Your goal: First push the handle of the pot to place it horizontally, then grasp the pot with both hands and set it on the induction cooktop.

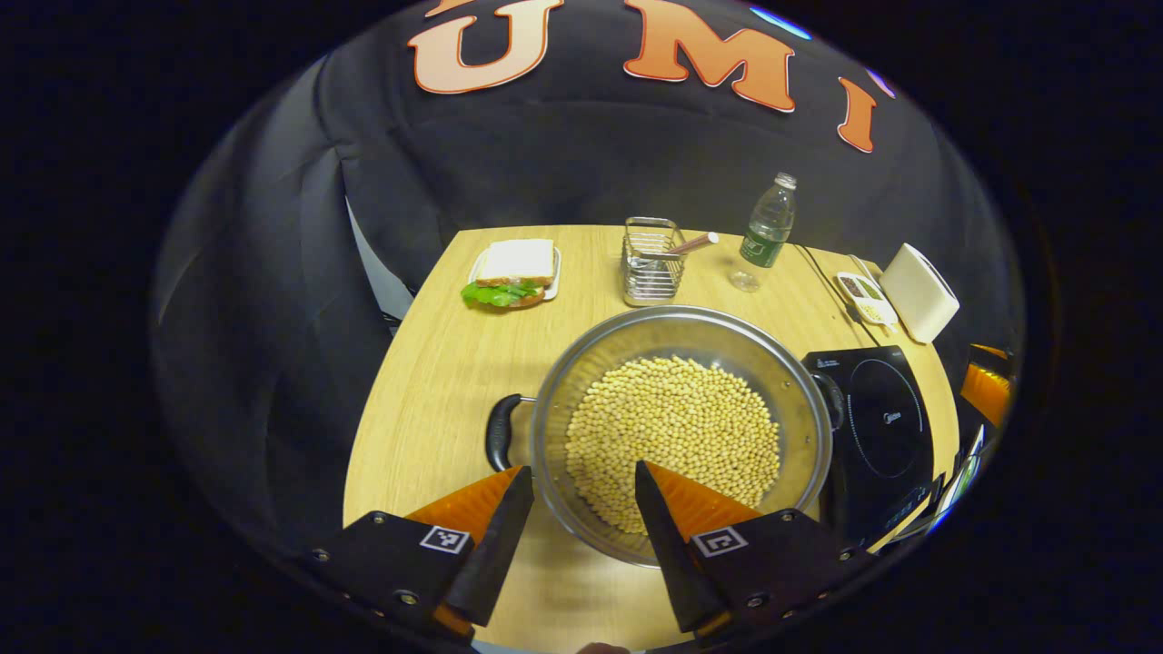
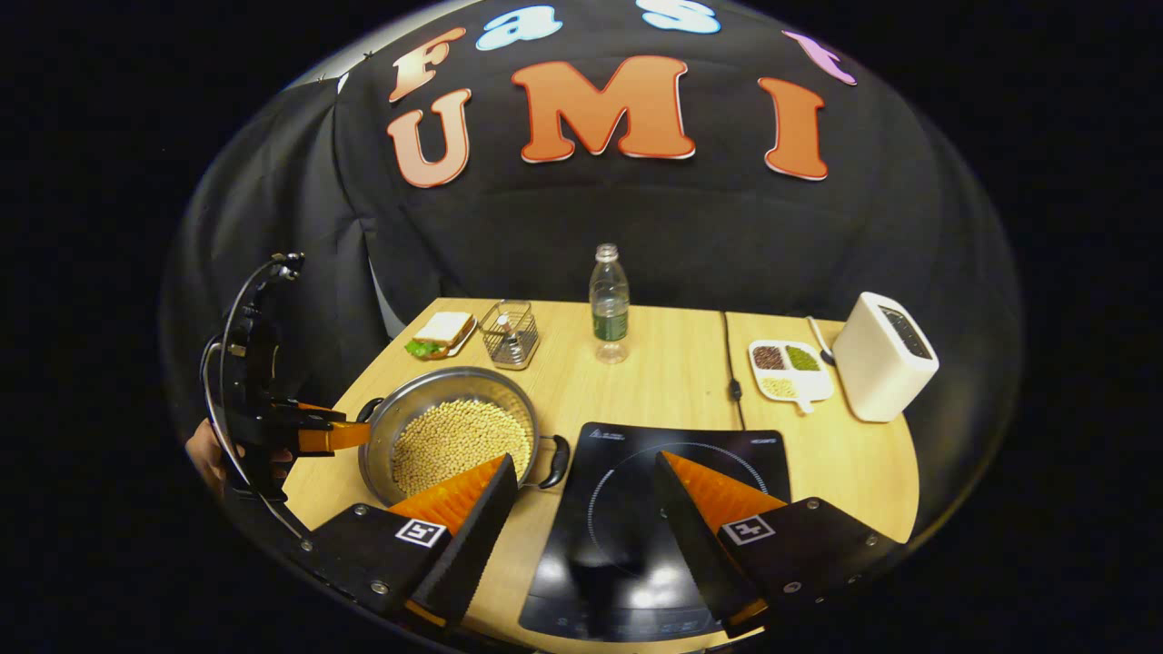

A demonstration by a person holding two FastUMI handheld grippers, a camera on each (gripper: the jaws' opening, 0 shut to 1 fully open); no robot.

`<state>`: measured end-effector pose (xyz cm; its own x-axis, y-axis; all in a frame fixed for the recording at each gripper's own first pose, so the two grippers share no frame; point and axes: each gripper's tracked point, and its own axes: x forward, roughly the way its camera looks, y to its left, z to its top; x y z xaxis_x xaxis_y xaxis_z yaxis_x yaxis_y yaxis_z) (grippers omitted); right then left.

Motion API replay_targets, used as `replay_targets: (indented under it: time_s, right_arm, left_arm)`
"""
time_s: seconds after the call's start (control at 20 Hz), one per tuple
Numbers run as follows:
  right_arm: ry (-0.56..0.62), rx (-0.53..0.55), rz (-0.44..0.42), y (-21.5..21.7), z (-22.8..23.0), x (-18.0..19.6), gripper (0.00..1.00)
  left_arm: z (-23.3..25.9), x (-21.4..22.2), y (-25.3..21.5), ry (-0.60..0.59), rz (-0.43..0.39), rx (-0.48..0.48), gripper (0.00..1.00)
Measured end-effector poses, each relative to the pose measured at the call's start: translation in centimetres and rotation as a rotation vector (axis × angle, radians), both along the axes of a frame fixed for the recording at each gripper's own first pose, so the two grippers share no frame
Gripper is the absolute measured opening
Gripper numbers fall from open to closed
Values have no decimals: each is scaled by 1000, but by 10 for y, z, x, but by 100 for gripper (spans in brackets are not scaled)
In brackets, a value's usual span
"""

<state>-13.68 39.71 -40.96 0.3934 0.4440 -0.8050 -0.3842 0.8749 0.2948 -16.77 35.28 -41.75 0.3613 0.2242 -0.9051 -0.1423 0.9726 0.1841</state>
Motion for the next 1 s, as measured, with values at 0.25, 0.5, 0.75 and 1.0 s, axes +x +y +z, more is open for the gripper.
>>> replay_targets:
  time_s: [0.25,0.5,0.75,1.0]
  right_arm:
    - [132,-35,31,42,-52,-16,94]
    - [231,-50,19,68,-88,-21,94]
    - [289,-65,6,79,-113,-20,93]
    - [304,-56,33,82,-119,-19,92]
  left_arm:
    - [-4,-3,47,22,4,71,87]
    - [-15,-1,59,27,-10,38,87]
    - [-28,9,63,5,-14,8,87]
    - [-42,12,66,8,-29,-11,88]
